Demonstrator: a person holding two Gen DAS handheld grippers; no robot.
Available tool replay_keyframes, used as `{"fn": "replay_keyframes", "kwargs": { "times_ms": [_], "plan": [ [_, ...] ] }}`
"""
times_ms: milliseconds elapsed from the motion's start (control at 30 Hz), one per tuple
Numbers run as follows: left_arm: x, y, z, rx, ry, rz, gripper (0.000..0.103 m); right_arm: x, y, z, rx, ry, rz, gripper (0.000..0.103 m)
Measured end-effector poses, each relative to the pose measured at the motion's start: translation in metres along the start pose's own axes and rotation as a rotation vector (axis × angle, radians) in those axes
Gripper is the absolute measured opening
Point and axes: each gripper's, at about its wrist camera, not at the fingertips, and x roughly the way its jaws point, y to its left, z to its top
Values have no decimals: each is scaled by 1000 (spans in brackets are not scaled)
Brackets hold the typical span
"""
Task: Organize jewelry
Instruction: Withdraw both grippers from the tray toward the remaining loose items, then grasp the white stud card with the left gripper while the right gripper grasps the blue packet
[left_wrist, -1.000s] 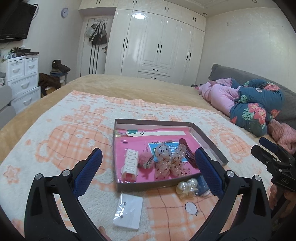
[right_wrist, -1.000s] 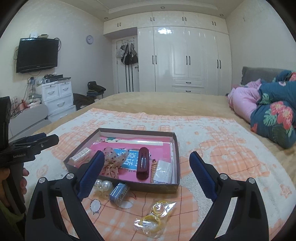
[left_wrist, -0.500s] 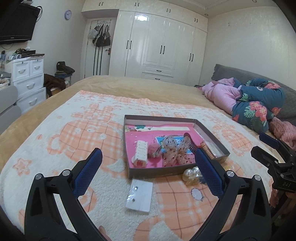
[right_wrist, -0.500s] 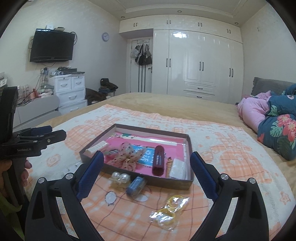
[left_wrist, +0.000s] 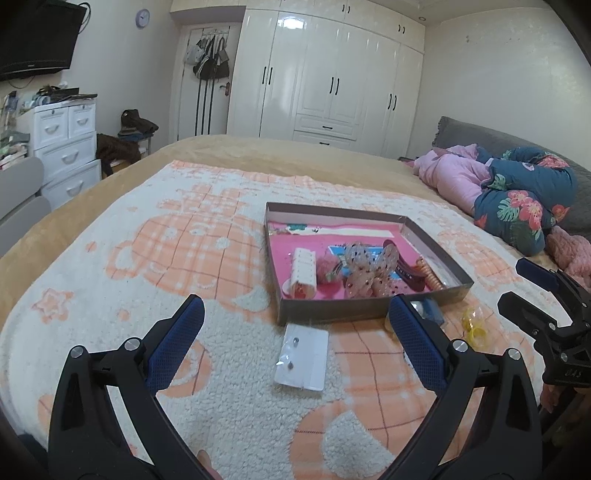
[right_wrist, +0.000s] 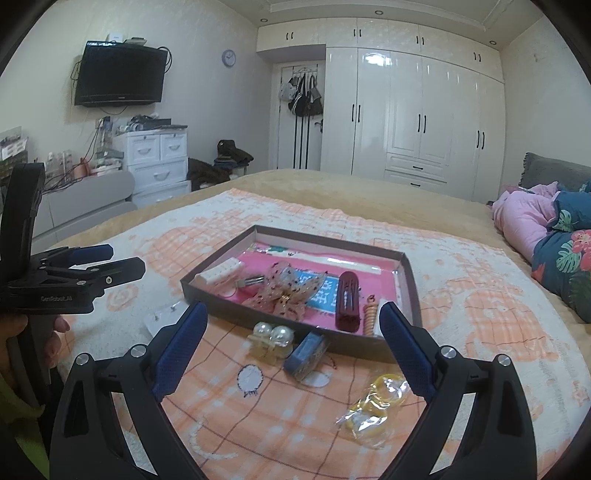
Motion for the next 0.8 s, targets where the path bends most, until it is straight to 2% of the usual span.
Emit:
{"fn": "replay_keyframes", "kwargs": {
  "times_ms": [433,733,800],
  "plan": [
    [25,8,-17,-13,78,-2,92,27,-12,-17,47,95,-64,91],
    [40,11,-24,-11,117,-29,91,62,-25,-32,141,236,-58,64],
    [43,10,-25,-6,130,-36,84,68,-26,-33,164,254,-47,61]
  ]
}}
